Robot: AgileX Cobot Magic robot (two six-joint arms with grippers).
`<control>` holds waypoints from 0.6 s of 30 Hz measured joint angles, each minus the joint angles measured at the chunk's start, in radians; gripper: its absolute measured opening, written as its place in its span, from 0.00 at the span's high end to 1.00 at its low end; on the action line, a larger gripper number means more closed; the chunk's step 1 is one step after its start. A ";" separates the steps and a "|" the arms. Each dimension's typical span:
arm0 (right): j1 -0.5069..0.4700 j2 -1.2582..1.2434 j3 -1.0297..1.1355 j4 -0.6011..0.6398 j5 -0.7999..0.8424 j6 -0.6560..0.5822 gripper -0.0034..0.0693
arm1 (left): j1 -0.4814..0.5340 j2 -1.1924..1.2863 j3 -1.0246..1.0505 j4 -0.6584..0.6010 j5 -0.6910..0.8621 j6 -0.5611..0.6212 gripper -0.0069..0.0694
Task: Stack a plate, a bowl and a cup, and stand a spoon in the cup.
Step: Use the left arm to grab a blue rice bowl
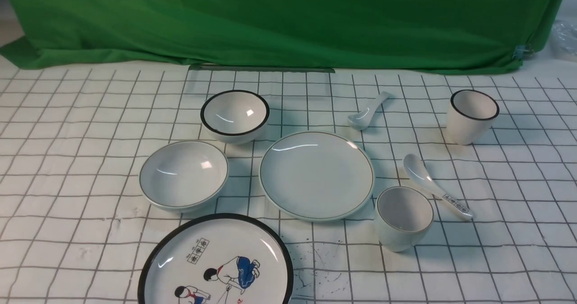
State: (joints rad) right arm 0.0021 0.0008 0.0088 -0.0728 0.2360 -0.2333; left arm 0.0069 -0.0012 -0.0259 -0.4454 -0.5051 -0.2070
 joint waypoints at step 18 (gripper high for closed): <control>0.000 0.000 0.000 0.322 -0.502 0.683 0.62 | 0.000 0.814 -0.896 0.192 1.405 0.136 0.90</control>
State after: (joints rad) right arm 0.0021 0.0008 0.0088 0.2494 -0.2664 0.4500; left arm 0.0069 0.8128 -0.9218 -0.2539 0.8999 -0.0709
